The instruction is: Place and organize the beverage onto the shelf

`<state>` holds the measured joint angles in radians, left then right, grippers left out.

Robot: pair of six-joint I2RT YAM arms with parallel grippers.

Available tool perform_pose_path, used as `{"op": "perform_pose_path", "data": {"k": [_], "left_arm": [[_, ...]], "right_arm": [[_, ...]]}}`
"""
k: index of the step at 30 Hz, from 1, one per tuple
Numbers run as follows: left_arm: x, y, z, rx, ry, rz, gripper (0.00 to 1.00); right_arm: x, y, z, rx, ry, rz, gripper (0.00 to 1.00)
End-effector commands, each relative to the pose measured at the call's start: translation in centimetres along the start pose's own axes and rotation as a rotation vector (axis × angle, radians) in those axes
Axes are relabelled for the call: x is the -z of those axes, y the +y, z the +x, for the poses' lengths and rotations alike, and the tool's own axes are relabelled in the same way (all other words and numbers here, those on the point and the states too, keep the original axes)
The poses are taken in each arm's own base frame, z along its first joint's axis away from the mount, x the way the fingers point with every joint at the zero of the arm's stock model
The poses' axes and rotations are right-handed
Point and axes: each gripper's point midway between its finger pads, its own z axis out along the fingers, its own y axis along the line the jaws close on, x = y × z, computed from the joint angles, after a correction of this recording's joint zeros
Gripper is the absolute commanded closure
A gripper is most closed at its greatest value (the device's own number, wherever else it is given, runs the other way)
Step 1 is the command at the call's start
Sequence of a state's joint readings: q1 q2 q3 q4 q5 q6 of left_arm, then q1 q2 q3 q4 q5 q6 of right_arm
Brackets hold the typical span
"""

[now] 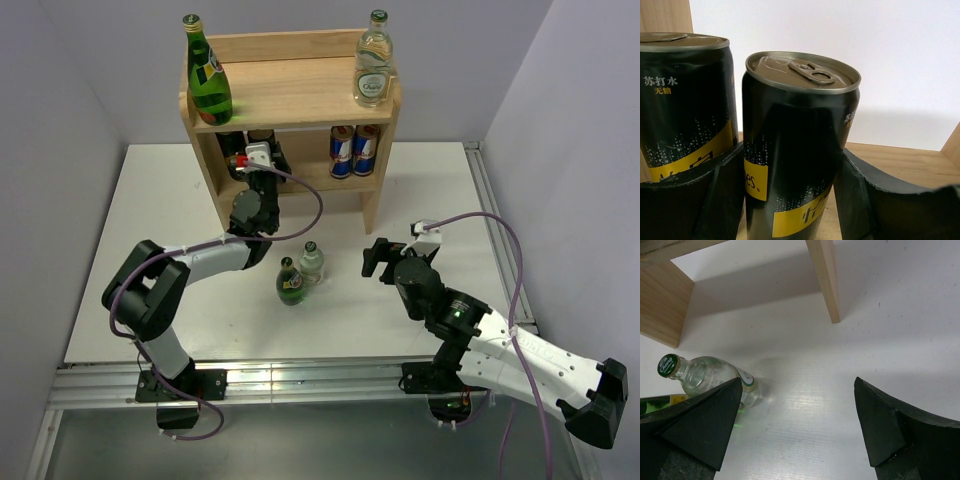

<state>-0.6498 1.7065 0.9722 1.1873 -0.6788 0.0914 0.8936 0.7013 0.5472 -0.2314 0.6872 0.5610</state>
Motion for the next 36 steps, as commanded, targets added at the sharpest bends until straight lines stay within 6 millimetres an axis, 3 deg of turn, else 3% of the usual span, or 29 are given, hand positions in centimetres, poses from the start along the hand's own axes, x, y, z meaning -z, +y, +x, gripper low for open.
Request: {"op": "perform_pose_path", "data": {"k": [1,7,18,28,36], "left_arm": [[0.1,-0.2,0.7,-0.016,0.037,-0.009,0.31],[0.6,-0.6,1.0,-0.035,0.052,0.001,0.19],[2.7,-0.9,1.3,-0.065,0.096,0.010,0.14],[4.8,-0.1,2.8,-0.100,0.152,-0.003,0.07],[6.5,1.2,2.4,-0.130,0.172,-0.042,0.02]], "right_arm": [[0.0,-0.1,-0.3,-0.030,-0.020,0.000,0.00],[0.2,-0.4,-0.3,-0.033,-0.023,0.001,0.00],[0.4,-0.6,-0.3,-0.040,-0.025,0.000,0.00],[0.7,-0.6,-0.4,-0.047,-0.025,-0.007,0.00],[0.9,-0.8,-0.6,-0.051,-0.025,-0.007,0.00]]}}
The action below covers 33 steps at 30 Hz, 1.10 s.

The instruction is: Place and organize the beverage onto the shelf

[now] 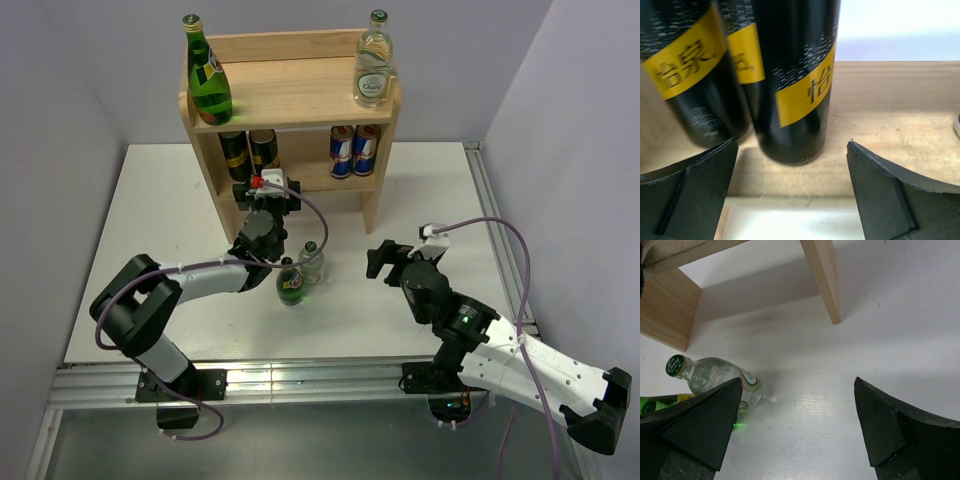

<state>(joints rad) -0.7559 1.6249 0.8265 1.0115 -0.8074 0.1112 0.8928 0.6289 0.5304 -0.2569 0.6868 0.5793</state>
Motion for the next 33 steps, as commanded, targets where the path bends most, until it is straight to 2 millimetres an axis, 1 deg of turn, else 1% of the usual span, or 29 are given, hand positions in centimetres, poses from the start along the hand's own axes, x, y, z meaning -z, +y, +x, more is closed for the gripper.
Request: {"op": "perform_pose_path", "data": {"k": [1,2,4,5,7,10,11,12,13,14,15,16,17,18,19,20,21,22,24,25,26,28,30,33], "left_arm": [[1.1,1.3,-1.7,0.019,-0.015,-0.039,0.02],[1.3,1.6,-2.2,0.028,-0.019,-0.041,0.02],[1.8,2.0,-1.6,0.019,-0.002,-0.045,0.01],[2.0,2.3,-2.0,0.031,-0.004,-0.045,0.01],[2.5,2.6,-1.7,0.044,0.019,-0.051,0.01],[3.8,2.7,-1.3,0.051,0.072,-0.033,0.01],[4.6,2.4,-2.0,0.085,0.076,-0.006,0.01],[5.4,2.5,-1.0,0.078,0.113,0.003,0.01],[6.3,2.4,-1.8,0.106,0.111,0.023,0.01],[7.2,2.4,-0.9,0.100,0.148,0.036,0.01],[7.8,2.4,-1.0,0.107,0.163,0.048,0.01],[8.6,2.5,-2.0,0.139,0.161,0.069,0.01],[9.2,2.2,-2.0,0.162,0.177,0.092,0.01],[9.9,2.5,-1.4,0.138,0.212,0.105,0.01],[10.7,2.6,-2.6,0.172,0.207,0.129,0.01],[11.3,2.3,-2.9,0.213,0.225,0.156,0.01],[12.1,2.5,-2.6,0.202,0.251,0.171,0.01],[12.9,2.7,-3.7,0.239,0.240,0.198,0.01],[14.2,3.0,-3.5,0.258,0.269,0.228,0.01],[14.7,3.3,-4.3,0.289,0.260,0.246,0.01],[15.1,3.4,-4.4,0.306,0.267,0.260,0.01],[16.1,3.2,-4.7,0.323,0.283,0.318,0.01],[16.7,2.4,-5.0,0.355,0.298,0.372,0.01],[17.8,1.8,-3.1,0.347,0.361,0.403,0.01]], "right_arm": [[0.1,-0.2,-0.2,-0.013,-0.008,0.004,0.00],[0.1,-0.2,-0.2,-0.013,-0.007,0.005,0.00],[0.1,-0.2,-0.1,-0.013,-0.004,0.001,0.00],[0.1,-0.1,-0.1,-0.015,-0.003,0.001,0.00],[0.0,0.0,0.0,-0.018,-0.001,-0.002,0.00],[0.0,0.1,0.0,-0.019,0.001,-0.002,0.00],[0.0,0.1,0.0,-0.019,0.002,-0.004,0.00],[0.0,0.1,0.0,-0.021,0.001,-0.005,0.00],[-0.1,0.1,0.1,-0.023,0.000,-0.005,0.00],[-0.2,0.2,0.3,-0.020,0.005,-0.009,0.00],[-0.2,0.3,0.3,-0.027,0.005,-0.012,0.00],[-0.3,0.3,0.5,-0.027,0.009,-0.011,0.00],[-0.3,0.4,0.6,-0.025,0.015,-0.012,0.00],[-0.4,0.4,0.8,-0.028,0.018,-0.010,0.00],[-0.3,0.4,0.7,-0.032,0.016,-0.011,0.00],[-0.3,0.3,0.9,-0.029,0.020,-0.010,0.00],[-0.3,0.2,0.8,-0.032,0.017,-0.008,0.00],[-0.2,0.1,0.8,-0.037,0.013,-0.009,0.00],[-0.2,0.0,0.8,-0.041,0.010,-0.008,0.00],[-0.2,0.0,0.7,-0.043,0.009,-0.009,0.00],[-0.2,0.1,0.8,-0.043,0.012,-0.010,0.00],[-0.2,0.2,1.0,-0.041,0.019,-0.012,0.00],[-0.3,0.3,1.0,-0.044,0.022,-0.014,0.00],[-0.2,0.4,0.8,-0.051,0.021,-0.018,0.00]]}}
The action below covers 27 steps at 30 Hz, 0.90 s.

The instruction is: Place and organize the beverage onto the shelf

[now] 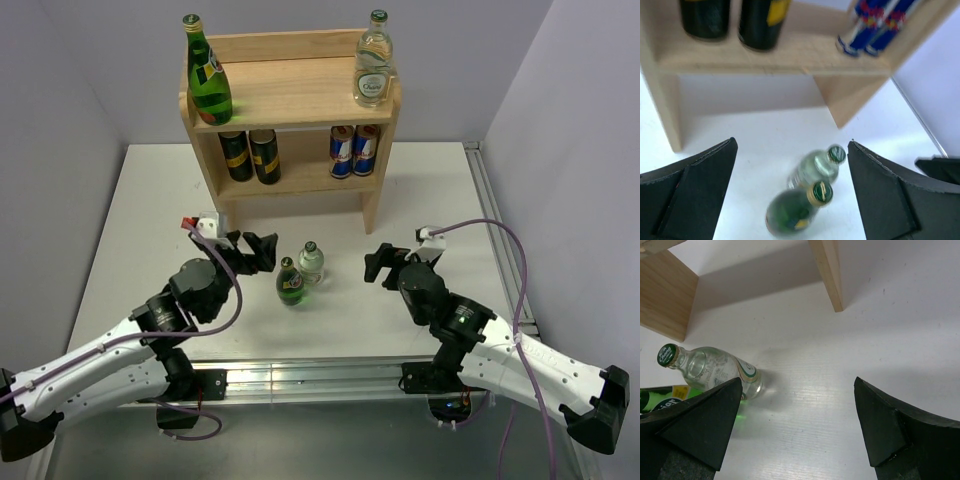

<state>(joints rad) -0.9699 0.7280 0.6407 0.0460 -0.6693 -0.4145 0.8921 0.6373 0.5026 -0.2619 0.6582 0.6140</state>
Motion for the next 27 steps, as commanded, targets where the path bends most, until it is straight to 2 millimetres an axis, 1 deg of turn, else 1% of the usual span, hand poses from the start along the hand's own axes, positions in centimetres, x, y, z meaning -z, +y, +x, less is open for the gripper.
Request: {"op": "perform_pose_path", "data": {"k": [1,2,4,5,6,7,8,10,11,12,14,20,21,24,25,26,27], "left_arm": [[0.9,-0.7,4.5,0.000,0.148,0.063,0.01],[0.9,-0.6,5.7,0.007,0.170,0.065,0.01],[1.2,-1.1,7.1,0.036,0.198,0.087,0.01],[1.5,-0.9,8.5,0.030,0.224,0.091,0.01],[1.4,-1.3,8.4,0.053,0.208,0.105,0.01],[1.8,-1.8,9.1,0.058,0.219,0.117,0.01],[1.8,-1.5,9.6,0.068,0.216,0.098,0.01],[2.4,-1.9,10.5,0.062,0.226,0.103,0.02],[2.5,-1.7,10.9,0.059,0.226,0.090,0.01],[2.5,-1.9,11.0,0.058,0.223,0.093,0.01],[2.8,-2.0,12.0,0.042,0.238,0.097,0.01],[2.0,-1.7,14.9,0.032,0.244,0.070,0.01],[1.7,-1.1,15.7,0.015,0.247,0.042,0.01],[1.1,-0.6,16.5,0.019,0.216,0.011,0.01],[0.9,-0.2,17.4,-0.015,0.224,-0.003,0.01],[0.5,-0.5,17.2,-0.003,0.206,-0.001,0.01],[0.3,-0.5,17.9,-0.023,0.217,-0.006,0.01]], "right_arm": [[0.1,0.6,-0.9,-0.045,-0.023,-0.019,0.00],[0.2,0.5,-0.9,-0.044,-0.023,-0.017,0.00],[0.3,0.4,-0.9,-0.046,-0.025,-0.017,0.00],[0.3,0.3,-0.9,-0.045,-0.025,-0.013,0.00],[0.3,0.2,-0.9,-0.044,-0.025,-0.009,0.00],[0.3,0.1,-0.9,-0.044,-0.024,-0.007,0.00],[0.3,0.0,-0.8,-0.042,-0.023,-0.002,0.00],[0.4,0.0,-0.9,-0.047,-0.027,-0.006,0.00],[0.4,-0.1,-0.9,-0.047,-0.026,-0.004,0.00],[0.4,0.0,-0.8,-0.045,-0.026,-0.006,0.00],[0.4,-0.1,-0.7,-0.045,-0.023,-0.004,0.00],[0.4,-0.1,-0.8,-0.045,-0.024,-0.003,0.00],[0.4,-0.1,-0.8,-0.043,-0.025,-0.003,0.00],[0.5,-0.2,-0.9,-0.043,-0.027,-0.001,0.00],[0.5,-0.2,-0.9,-0.040,-0.027,-0.001,0.00],[0.5,-0.1,-0.9,-0.038,-0.026,-0.002,0.00],[0.5,-0.2,-0.9,-0.038,-0.026,0.002,0.00]]}}
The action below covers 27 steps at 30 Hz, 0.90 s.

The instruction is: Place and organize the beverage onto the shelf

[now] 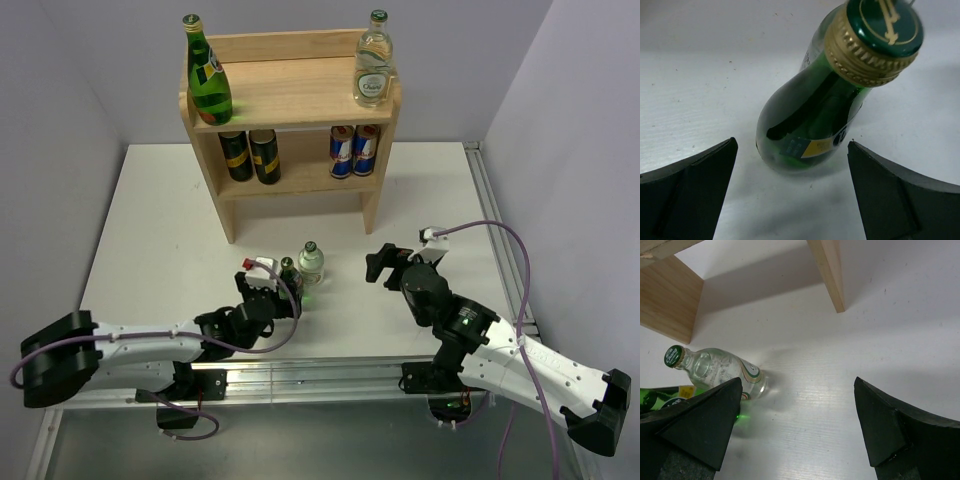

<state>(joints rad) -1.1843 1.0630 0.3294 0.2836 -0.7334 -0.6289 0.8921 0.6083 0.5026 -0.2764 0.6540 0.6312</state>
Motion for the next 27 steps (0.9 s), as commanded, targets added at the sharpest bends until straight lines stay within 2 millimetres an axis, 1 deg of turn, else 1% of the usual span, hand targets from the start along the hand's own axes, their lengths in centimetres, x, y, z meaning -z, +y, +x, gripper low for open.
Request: {"op": "perform_pose_path", "data": {"k": [1,2,3,9,15,16,17,18,22,24,25,27], "left_arm": [[-1.2,-1.2,-1.6,0.041,-0.098,0.002,0.01],[-1.4,-1.6,-2.1,0.061,-0.124,0.007,0.01],[-1.9,-1.4,-1.4,0.043,-0.118,-0.005,0.01],[-3.3,-1.6,-0.5,0.005,-0.152,-0.008,0.01],[-4.2,-1.3,-0.1,-0.031,-0.163,-0.043,0.04],[-4.3,-1.3,-0.3,-0.031,-0.171,-0.040,0.04],[-4.4,-1.0,-0.1,-0.043,-0.170,-0.052,0.04],[-4.5,-0.9,-0.1,-0.049,-0.170,-0.056,0.05],[-4.8,-0.2,-0.3,-0.038,-0.178,-0.065,0.16],[-5.1,0.2,-0.3,-0.039,-0.177,-0.083,0.18],[-5.3,0.4,-0.2,-0.037,-0.176,-0.088,0.21],[-5.6,0.7,0.0,-0.038,-0.166,-0.094,0.24]], "right_arm": [[0.1,-0.2,-0.6,-0.010,-0.019,0.012,0.00],[0.1,-0.2,-0.5,-0.009,-0.018,0.011,0.00],[0.1,-0.1,-0.6,-0.010,-0.019,0.008,0.00],[0.1,-0.4,-0.5,-0.005,-0.019,0.012,0.00],[0.0,-0.6,-0.1,-0.007,-0.019,0.015,0.00],[0.0,-0.5,-0.1,-0.008,-0.019,0.014,0.00],[0.0,-0.5,-0.1,-0.009,-0.019,0.014,0.00],[-0.1,-0.6,0.2,-0.007,-0.014,0.015,0.00],[-0.2,-0.6,0.5,-0.006,-0.007,0.014,0.00],[-0.2,-0.7,0.6,-0.009,-0.006,0.013,0.00],[-0.2,-0.7,0.6,-0.009,-0.006,0.013,0.00],[-0.2,-0.7,0.7,-0.008,-0.004,0.013,0.00]]}}
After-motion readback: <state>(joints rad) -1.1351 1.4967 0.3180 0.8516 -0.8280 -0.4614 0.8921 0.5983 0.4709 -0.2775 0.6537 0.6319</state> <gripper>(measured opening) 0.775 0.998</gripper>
